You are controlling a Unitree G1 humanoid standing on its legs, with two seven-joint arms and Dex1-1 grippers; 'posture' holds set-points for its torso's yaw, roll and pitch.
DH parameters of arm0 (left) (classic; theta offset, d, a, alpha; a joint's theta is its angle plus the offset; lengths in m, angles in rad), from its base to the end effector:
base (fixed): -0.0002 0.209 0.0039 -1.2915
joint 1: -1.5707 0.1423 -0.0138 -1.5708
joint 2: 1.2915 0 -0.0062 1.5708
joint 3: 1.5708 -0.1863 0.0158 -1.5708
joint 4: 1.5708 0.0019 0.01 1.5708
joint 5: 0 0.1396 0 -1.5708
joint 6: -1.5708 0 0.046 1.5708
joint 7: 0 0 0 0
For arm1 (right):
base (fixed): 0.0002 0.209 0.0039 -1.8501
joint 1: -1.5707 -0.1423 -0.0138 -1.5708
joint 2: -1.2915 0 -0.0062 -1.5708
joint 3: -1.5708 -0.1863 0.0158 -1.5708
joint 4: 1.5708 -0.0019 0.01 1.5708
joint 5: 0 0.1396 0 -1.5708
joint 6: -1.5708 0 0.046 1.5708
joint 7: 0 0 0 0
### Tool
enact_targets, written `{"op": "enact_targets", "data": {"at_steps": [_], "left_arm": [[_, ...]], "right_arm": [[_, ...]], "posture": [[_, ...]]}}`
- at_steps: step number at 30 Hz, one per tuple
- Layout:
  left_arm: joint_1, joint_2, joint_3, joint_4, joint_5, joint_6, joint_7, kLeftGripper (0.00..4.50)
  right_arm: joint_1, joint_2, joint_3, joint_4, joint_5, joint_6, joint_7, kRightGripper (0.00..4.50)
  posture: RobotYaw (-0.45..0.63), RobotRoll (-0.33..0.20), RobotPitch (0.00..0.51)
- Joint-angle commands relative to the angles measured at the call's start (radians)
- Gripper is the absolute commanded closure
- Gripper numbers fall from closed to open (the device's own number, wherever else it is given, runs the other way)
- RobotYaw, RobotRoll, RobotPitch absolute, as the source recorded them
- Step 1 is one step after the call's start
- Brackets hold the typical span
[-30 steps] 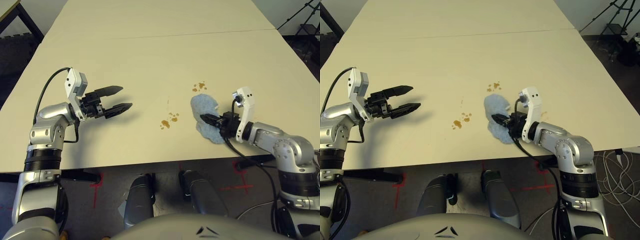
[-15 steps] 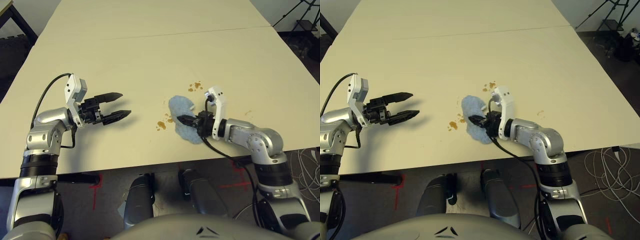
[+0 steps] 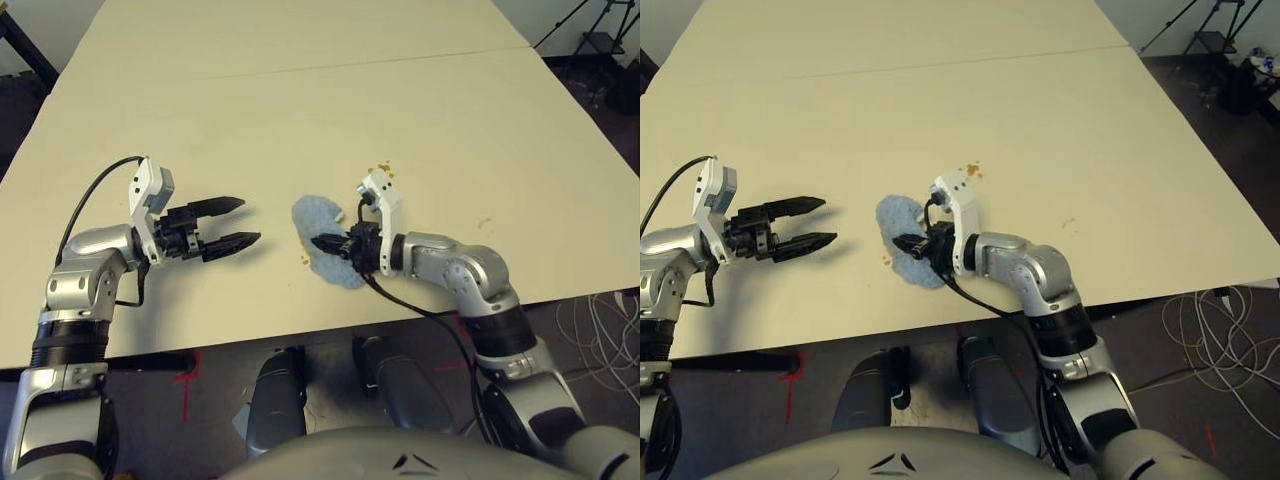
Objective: Wipe the water off the table with a rag.
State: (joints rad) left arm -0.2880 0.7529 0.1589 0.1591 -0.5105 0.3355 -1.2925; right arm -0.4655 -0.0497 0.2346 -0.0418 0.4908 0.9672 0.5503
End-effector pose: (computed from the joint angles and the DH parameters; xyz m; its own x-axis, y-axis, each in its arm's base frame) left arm 0.2474 0.3089 0.1431 0.4542 -0.8718 -0.1836 0.8852 0.4649 -0.0175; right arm 0.2580 -0.0718 0.1076 0.3322 0.9091 -0.2511 -0.7827 0.4143 0.4644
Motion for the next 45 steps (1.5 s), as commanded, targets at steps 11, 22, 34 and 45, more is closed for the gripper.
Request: {"op": "enact_targets", "data": {"at_steps": [11,22,34,45], "left_arm": [[0.031,0.003,0.014,-0.029,-0.011,-0.001,0.008,0.0],[0.023,-0.003,0.019,-0.008,-0.008,-0.014,0.014,0.0],[-0.024,-0.018,0.003,0.042,0.009,-0.037,0.008,0.0],[-0.046,-0.023,-0.005,0.066,0.019,-0.049,0.001,0.0]], "right_arm": [[0.031,0.001,0.148,0.086,-0.06,0.014,0.076,4.37],[0.067,-0.214,0.021,0.014,-0.056,0.024,0.105,4.37],[0.108,-0.432,-0.097,-0.009,-0.017,0.012,0.12,4.37],[0.074,-0.603,-0.255,0.047,0.098,0.059,0.227,4.37]], "posture": [[-0.09,0.0,0.239],[-0.1,0.0,0.23],[-0.12,0.0,0.217],[-0.13,0.0,0.217]]}}
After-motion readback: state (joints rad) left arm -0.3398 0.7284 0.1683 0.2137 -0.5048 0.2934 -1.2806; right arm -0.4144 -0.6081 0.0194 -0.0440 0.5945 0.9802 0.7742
